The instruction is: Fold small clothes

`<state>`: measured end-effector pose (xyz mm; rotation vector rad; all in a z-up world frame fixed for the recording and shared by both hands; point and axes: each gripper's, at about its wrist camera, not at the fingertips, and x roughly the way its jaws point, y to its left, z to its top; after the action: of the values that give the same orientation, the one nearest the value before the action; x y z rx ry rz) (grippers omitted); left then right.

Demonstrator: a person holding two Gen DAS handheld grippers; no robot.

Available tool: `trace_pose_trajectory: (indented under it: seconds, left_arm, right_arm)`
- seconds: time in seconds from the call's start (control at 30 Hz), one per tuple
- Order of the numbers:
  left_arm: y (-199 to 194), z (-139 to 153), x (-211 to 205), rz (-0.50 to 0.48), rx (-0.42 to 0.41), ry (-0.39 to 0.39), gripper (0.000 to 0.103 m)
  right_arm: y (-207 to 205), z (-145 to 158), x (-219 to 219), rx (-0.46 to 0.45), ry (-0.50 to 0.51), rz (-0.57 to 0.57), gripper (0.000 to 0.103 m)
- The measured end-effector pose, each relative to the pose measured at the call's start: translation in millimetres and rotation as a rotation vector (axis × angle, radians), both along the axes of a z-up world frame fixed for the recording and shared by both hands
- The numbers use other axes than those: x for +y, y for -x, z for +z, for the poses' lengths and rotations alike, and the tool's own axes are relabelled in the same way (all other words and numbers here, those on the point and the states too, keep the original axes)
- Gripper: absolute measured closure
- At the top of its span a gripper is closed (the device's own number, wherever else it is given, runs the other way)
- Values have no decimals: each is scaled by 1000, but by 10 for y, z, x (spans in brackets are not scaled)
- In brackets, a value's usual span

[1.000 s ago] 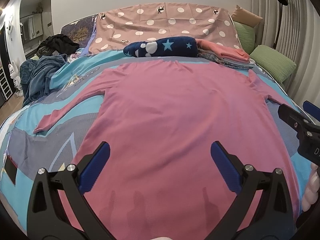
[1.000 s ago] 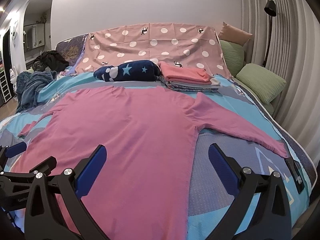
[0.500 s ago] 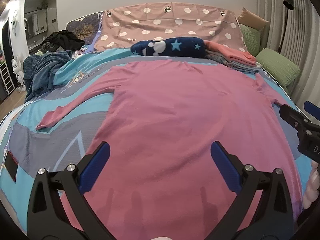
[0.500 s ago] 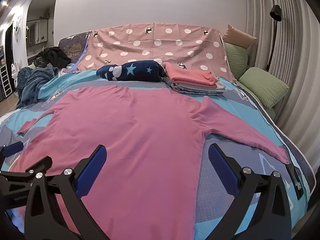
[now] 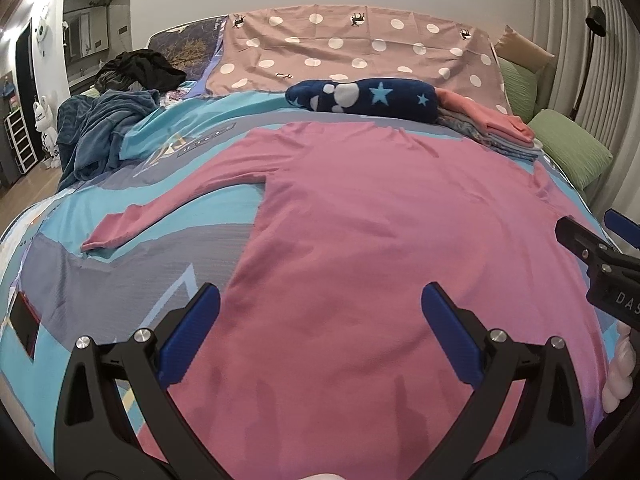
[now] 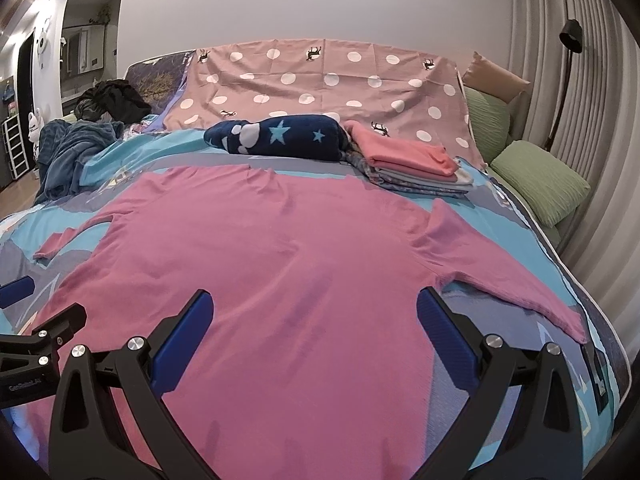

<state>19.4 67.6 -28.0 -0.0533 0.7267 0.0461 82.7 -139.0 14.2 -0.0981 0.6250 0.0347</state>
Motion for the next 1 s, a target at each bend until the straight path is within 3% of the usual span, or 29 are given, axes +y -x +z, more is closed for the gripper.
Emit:
trace_pose_trajectory:
  seconds: [0.2, 0.33, 0.47, 0.57, 0.63, 0.7, 0.8, 0.87, 1.0]
  left_arm:
    - [-45, -1, 221, 9, -4, 39, 2]
    - [-48, 45, 628, 11, -43, 184, 2]
    - [-146, -13, 1187, 121, -23, 243, 2]
    - [-225, -169, 1702, 250, 2, 283, 22]
    - [-293, -358, 2126, 343, 45, 386, 44]
    - [-381, -604, 2579, 420, 91, 545, 55]
    - [-550, -912, 3087, 507, 124, 703, 55]
    - [-682, -1063, 3337, 551, 127, 760, 55]
    - [-922, -1330, 3732, 668, 122, 884, 41]
  right_arm:
    - [-119, -44, 114, 16, 16, 13, 1]
    - [-227, -107, 160, 39, 22, 7, 1]
    - [-345, -214, 154, 83, 3, -9, 1]
    - [-420, -286, 146, 118, -19, -16, 1]
    - [-457, -300, 153, 127, -20, -16, 1]
    - [-483, -290, 161, 120, -11, -15, 1]
    - [-522, -273, 163, 111, -1, -17, 1]
    - [-548, -277, 155, 113, 0, -21, 1]
    - [-581, -292, 146, 121, 1, -26, 1]
